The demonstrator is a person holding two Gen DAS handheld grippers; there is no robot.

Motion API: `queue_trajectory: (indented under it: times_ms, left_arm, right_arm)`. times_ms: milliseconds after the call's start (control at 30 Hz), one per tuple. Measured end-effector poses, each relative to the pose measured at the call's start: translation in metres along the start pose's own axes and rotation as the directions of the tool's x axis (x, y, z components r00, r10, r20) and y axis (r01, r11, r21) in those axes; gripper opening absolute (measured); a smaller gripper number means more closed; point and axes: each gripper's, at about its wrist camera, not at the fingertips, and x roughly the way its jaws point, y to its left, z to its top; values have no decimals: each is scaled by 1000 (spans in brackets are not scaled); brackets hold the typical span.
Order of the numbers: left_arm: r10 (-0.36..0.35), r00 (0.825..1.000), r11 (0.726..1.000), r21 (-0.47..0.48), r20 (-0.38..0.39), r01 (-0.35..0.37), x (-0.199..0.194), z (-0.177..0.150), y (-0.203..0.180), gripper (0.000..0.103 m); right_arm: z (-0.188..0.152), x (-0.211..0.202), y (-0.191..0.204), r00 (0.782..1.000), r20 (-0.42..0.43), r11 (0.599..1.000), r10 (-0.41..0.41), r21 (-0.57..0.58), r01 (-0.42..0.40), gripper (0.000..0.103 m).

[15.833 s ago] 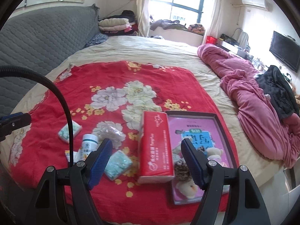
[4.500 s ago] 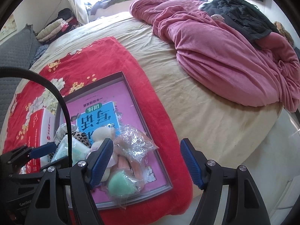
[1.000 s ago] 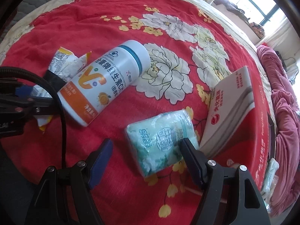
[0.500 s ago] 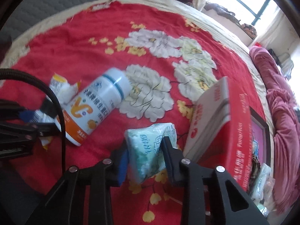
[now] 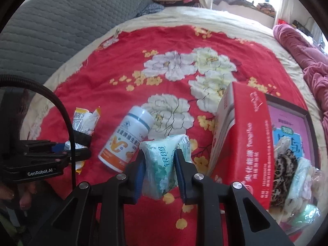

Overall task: Organize soft objects
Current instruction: 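Carry the snack packet and tissue packet with both tools over the tray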

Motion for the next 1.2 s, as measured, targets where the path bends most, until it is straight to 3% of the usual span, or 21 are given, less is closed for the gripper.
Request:
queue_trajectory:
  times_ms: [333,667,933,1200]
  left_arm:
    - [-20,996,996,91,90,12,-46,21,-58,34]
    - [-76,988,974,224,130,46,-63,33,-155,34]
    - [-124,989,939,332,86,89,-49,29,-231,34]
    - [-136,990,913,392,32,113,-25,21,-278,34]
  right_arm:
    - [11,-58,-16,995,90,999,-31,19,29,29]
    - [-2,-136,-86,975,191,986,-115,141,89,29]
    - [-28,-181,-147,953,213,958,-215,235,164,29]
    - [-52,-200,-188,943,201,934,-267,296,201,29]
